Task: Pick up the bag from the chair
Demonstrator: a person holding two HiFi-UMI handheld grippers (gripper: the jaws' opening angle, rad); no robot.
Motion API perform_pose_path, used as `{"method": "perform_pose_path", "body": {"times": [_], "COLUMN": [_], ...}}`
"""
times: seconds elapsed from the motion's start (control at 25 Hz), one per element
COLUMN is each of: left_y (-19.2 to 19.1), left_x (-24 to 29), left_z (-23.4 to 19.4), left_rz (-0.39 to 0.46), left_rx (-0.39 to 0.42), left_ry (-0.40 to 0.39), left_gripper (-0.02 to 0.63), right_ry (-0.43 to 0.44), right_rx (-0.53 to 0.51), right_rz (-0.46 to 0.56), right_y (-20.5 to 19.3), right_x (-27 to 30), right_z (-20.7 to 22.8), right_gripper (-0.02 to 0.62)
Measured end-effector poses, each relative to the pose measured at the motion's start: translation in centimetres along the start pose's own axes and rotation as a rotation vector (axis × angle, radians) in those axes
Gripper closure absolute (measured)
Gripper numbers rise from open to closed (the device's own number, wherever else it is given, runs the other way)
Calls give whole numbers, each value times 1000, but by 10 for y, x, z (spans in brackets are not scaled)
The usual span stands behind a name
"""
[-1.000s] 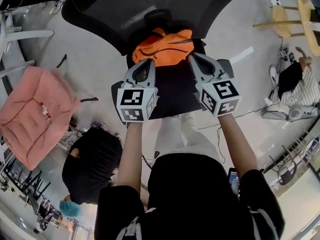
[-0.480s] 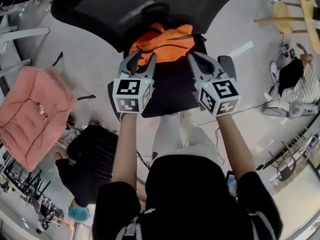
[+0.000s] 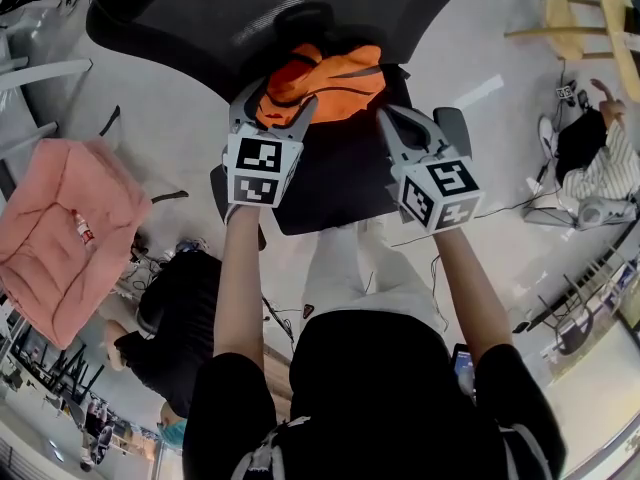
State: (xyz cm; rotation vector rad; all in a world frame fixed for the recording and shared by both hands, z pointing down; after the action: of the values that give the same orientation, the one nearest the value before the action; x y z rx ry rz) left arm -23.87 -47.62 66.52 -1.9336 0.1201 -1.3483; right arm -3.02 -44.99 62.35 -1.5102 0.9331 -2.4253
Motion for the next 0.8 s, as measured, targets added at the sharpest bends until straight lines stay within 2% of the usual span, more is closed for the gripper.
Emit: {"method": "perform_pose_path", "body": {"times": [0.24,0.48,0.52,0.56,0.6,0.8], "left_y": [4,3,3,3,3,1], "left_x": [16,25,24,24,24,23], "left_z": [1,-1,-1,-1,0,6], "left_rz": [-13,-38,-42,-45,-46,-48], "left_rx": [44,35,30,22,11,-16], "left_ry": [5,0,3,6,9,15], "left_gripper": [288,290,305,363,393,464], "right_ry": [-3,3,3,4,4,5], "right_rx": [7,15,15,15,16,9], "right_rz": [-14,-21,-23,-26,-29,-28], "right_y": [-6,-10,-11,-12,-13,-12], "right_x": [3,8,8,8,8,6], "right_z": [3,3,3,4,5,6], "right_gripper": [594,594,594,594,594,594]}}
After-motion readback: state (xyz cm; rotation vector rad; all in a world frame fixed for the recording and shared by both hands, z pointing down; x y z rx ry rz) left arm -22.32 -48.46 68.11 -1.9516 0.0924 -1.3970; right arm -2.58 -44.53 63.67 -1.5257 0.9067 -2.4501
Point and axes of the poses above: the fingertips, and each gripper's own axes: x forward along the fingers, z to its right, y out of its top, the point moved 8 cm from there along -x, backward along the fingers, and after that the axes turned 11 degrees about -z, right-handed, at the moved point
